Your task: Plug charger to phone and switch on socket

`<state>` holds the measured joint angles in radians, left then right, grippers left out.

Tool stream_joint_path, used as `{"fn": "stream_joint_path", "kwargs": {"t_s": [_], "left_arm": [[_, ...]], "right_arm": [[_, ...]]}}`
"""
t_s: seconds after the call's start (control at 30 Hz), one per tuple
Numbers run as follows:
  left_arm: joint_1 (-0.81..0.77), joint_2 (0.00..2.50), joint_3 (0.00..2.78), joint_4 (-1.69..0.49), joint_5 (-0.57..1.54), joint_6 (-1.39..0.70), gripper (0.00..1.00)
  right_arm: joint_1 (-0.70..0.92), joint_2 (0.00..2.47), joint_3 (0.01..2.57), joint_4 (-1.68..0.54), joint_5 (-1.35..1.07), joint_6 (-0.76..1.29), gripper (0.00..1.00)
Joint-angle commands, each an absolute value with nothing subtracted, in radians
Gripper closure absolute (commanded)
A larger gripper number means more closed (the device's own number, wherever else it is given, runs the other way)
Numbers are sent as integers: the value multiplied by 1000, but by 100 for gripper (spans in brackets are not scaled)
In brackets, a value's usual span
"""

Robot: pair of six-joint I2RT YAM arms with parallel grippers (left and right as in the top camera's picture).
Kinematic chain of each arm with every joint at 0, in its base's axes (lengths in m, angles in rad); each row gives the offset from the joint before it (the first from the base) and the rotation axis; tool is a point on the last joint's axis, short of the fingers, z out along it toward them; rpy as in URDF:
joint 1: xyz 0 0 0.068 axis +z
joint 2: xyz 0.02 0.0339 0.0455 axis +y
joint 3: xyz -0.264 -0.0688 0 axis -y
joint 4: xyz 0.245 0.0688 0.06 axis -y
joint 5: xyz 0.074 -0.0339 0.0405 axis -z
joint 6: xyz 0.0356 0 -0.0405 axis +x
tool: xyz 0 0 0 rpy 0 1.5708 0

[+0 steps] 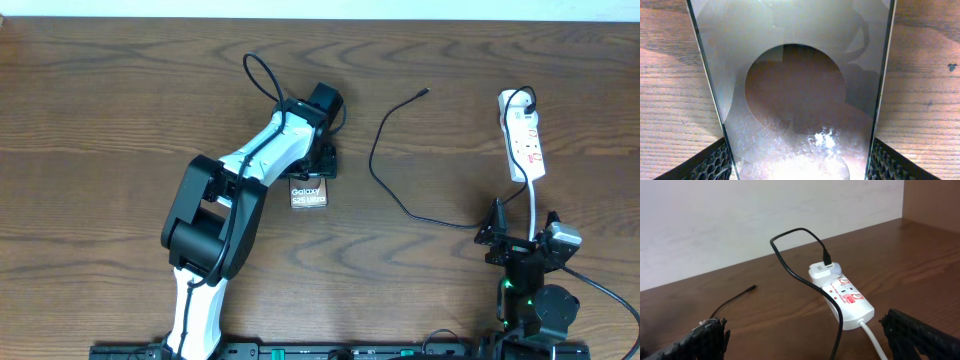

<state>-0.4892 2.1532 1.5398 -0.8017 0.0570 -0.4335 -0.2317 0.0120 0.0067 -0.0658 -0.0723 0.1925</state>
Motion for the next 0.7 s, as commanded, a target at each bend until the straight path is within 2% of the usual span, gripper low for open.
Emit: {"fn": "stream_joint_path", "kwargs": {"t_s": [0.0, 0.37, 0.67], "left_arm": [[-513, 2242, 1514, -796, 180, -458, 42], [-493, 2204, 1534, -810, 204, -458, 43], [-442, 2176, 1534, -809, 352, -457, 45]], "right_arm": [[-228, 6, 6, -70, -78, 178, 1], [-228, 6, 6, -70, -78, 178, 1], [-228, 6, 6, -70, -78, 178, 1]]}}
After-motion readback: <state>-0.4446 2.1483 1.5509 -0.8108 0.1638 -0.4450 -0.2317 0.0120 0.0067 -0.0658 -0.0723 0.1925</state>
